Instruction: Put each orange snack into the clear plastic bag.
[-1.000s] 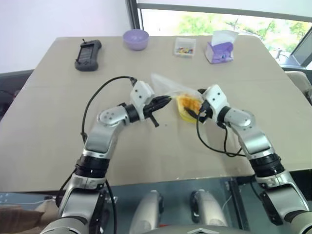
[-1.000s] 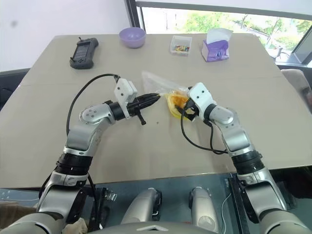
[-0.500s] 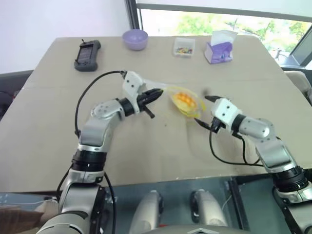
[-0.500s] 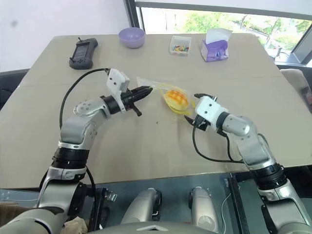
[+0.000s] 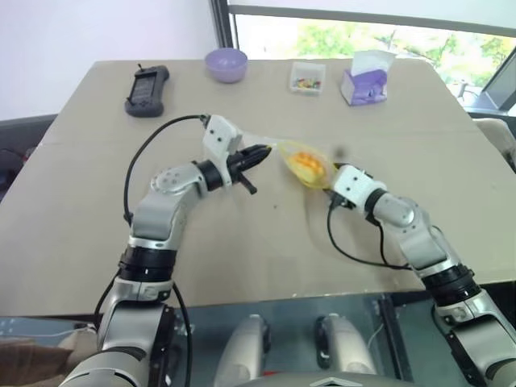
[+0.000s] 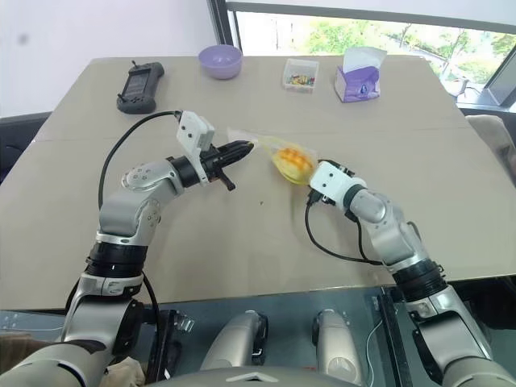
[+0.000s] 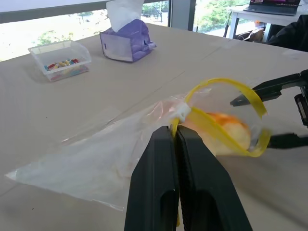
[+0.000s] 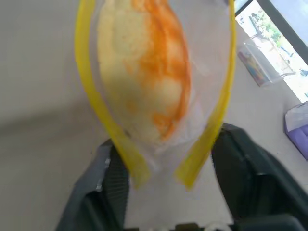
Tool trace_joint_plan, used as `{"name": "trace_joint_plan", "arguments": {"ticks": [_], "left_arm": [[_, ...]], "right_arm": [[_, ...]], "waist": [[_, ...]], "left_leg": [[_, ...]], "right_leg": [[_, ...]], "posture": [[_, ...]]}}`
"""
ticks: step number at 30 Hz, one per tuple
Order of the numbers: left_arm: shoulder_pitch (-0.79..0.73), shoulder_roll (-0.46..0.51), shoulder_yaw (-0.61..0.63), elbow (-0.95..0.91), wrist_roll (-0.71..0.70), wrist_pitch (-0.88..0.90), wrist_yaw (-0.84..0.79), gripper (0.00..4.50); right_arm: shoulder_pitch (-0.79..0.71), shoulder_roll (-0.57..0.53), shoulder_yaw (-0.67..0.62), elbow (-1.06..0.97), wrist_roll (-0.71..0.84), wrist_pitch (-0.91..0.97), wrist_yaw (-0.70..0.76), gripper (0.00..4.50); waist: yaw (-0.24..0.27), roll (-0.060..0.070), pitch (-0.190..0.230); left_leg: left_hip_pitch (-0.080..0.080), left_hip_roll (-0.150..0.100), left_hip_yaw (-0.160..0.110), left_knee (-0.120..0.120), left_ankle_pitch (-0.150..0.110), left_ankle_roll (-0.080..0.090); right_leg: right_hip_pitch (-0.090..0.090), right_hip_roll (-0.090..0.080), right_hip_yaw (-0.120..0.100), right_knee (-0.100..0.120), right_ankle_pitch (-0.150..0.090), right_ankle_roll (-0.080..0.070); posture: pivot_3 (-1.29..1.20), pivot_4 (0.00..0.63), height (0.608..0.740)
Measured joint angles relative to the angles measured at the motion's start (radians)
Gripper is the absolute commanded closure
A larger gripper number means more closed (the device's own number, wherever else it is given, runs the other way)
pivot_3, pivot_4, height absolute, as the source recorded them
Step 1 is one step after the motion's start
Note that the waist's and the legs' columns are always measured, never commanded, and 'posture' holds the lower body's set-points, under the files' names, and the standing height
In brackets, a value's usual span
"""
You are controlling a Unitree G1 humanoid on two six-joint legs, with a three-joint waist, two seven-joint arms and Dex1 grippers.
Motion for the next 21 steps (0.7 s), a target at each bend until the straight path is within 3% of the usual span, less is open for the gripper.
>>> {"name": "trace_joint_plan", "arguments": {"ticks": [4, 14, 21], "left_arm": [[0.000, 0.007, 0.000, 0.000, 0.004, -0.003, 0.005, 4.50], [-0.060, 0.023, 0.000, 0.029, 0.012, -0.024, -0.013, 4.50], [-0.225, 0.005, -0.020, 0.222, 0.063, -0.170, -0.037, 4.50]], "right_arm": [[-0.026, -0.030, -0.051, -0.051, 0.055, 0.035, 0.063, 4.49], [-0.137, -0.092, -0.101, -0.044, 0.162, 0.055, 0.203, 4.49], [-0.367, -0.141, -0.104, 0.274, 0.083, -0.142, 0.106, 4.49]], "waist": [[0.000, 0.000, 0.000], [0.000, 0.000, 0.000], [0.000, 0.000, 0.000]], "left_leg": [[0.000, 0.000, 0.000, 0.000, 0.000, 0.000], [0.000, 0.000, 0.000, 0.000, 0.000, 0.000], [-0.001, 0.000, 0.004, 0.000, 0.000, -0.001]], "right_leg": [[0.000, 0.000, 0.000, 0.000, 0.000, 0.000], [0.000, 0.000, 0.000, 0.000, 0.000, 0.000], [0.000, 0.000, -0.001, -0.001, 0.000, 0.000]], "posture": [[0.00, 0.150, 0.740], [0.00, 0.150, 0.740], [0.00, 0.150, 0.740]]}}
